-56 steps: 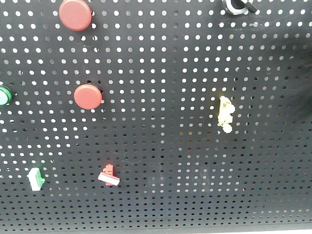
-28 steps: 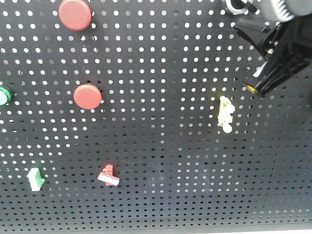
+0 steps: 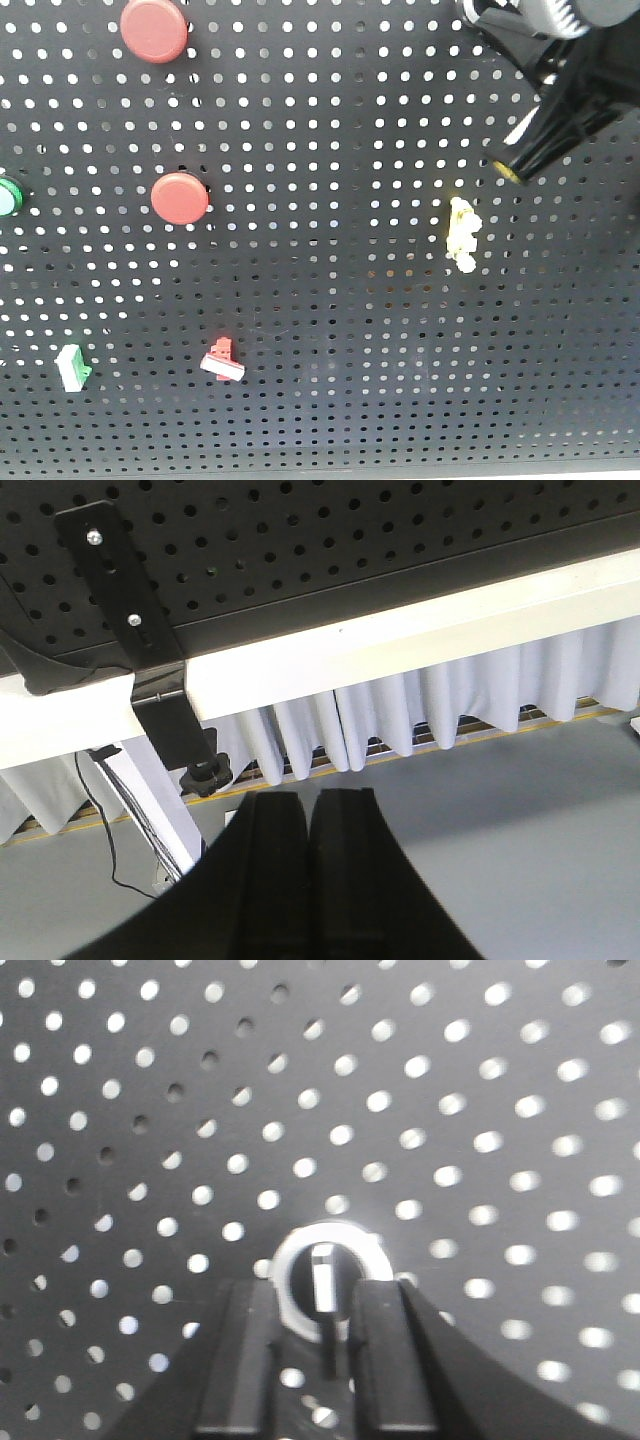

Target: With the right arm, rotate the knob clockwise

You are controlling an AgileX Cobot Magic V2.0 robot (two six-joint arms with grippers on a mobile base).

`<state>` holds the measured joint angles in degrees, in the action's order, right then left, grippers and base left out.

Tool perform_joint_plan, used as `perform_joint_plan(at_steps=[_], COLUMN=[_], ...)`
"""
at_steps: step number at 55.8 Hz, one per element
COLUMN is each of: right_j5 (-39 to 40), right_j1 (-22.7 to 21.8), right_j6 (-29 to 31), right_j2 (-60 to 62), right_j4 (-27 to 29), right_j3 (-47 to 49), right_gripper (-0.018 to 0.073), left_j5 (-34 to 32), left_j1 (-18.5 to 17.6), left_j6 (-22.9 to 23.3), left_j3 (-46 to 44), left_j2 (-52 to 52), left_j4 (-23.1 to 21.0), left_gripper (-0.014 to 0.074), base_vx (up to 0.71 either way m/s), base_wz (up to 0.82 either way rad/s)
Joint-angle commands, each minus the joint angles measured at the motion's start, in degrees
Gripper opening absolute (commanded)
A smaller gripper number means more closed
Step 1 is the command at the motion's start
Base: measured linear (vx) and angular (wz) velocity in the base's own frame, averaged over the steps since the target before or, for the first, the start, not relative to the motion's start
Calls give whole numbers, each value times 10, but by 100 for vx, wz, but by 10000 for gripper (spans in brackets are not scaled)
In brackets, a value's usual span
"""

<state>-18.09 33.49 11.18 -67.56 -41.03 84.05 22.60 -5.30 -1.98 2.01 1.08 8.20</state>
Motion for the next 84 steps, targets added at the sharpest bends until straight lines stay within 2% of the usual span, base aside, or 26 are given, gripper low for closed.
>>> perform_joint_plan(at_steps=[1, 11, 28, 37, 41, 52, 58, 76, 84], right_j5=[34, 29, 7, 5, -2, -4, -4, 9, 45], right_j1=[1, 1, 1, 1, 1, 1, 1, 1, 1], right_j6=[-4, -6, -66, -76, -76, -79, -103, -344, -504], right_j2=[1, -10, -7, -7, -7, -7, -7, -7, -7], right_j4=[-16, -44, -116, -121, -121, -120, -118, -112, -99], right_j3=[18, 18, 18, 18, 18, 18, 18, 18, 18], right_gripper=[237, 235, 235, 228, 196, -17, -15, -11, -9], left_j5=[-45, -45, -45, -45, -45, -45, -45, -45, -45], left_j1=[-1, -1, -1, -1, -1, -1, -1, -1, -1], left_j6=[6, 6, 6, 6, 6, 6, 6, 6, 6], left_j3=[5, 5, 5, 5, 5, 5, 5, 5, 5], left_j2=[6, 6, 6, 6, 6, 6, 6, 6, 6], left_j4=[0, 0, 0, 0, 0, 0, 0, 0, 0], left_gripper=[-6, -6, -6, -6, -6, -6, -6, -6, -6], base_vx=[0, 0, 0, 0, 0, 0, 0, 0, 0], base_wz=[0, 0, 0, 0, 0, 0, 0, 0, 0])
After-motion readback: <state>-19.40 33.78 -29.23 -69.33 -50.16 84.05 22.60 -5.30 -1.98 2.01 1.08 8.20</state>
